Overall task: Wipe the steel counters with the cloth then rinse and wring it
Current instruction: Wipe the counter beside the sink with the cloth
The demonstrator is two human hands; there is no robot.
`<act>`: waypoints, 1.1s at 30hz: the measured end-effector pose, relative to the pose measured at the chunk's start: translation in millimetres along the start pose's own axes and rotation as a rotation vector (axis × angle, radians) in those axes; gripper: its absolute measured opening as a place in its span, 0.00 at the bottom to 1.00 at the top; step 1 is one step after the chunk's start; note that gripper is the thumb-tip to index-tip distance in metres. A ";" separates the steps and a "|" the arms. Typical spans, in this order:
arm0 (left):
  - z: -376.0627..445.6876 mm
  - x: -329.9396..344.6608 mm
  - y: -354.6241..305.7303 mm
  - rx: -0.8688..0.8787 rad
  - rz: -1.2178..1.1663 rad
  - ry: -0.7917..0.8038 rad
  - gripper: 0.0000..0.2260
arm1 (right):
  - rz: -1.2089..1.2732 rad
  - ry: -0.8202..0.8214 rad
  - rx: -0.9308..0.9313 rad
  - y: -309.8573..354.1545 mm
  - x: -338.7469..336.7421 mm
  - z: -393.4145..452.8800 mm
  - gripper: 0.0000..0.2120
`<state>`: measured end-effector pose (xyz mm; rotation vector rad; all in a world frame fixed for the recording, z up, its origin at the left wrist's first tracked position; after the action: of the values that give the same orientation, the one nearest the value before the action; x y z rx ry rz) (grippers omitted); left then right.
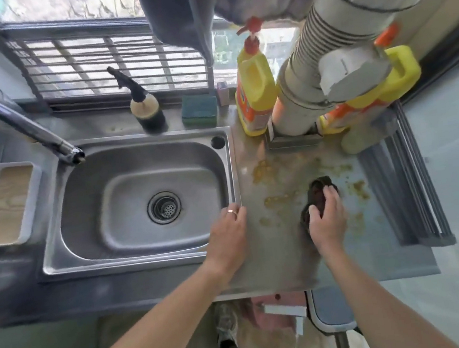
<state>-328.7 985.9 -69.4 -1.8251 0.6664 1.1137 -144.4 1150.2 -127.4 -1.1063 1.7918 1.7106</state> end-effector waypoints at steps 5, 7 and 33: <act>11.3 15.5 -1.2 0.059 0.052 0.021 0.21 | 0.058 0.089 -0.219 29.5 22.8 -6.6 0.26; 10.7 14.7 -0.4 0.028 -0.026 0.008 0.21 | 0.062 0.180 -0.330 44.8 32.6 -13.0 0.26; -5.9 9.5 2.2 0.090 -0.009 0.000 0.17 | 0.503 -0.086 0.169 50.1 -11.4 -47.8 0.19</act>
<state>-323.6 979.6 -77.5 -1.7501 0.6964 1.0606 -166.2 1103.2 -80.2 -0.5287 2.2409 1.7892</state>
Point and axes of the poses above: each hand's wrist, its own z-axis towards the middle knuckle, its own x-axis out of the palm, y = z × x, the point moved 2 cm from there along z, towards the middle knuckle, and after that the axes turned 2 degrees about z, right-handed, at the moved point
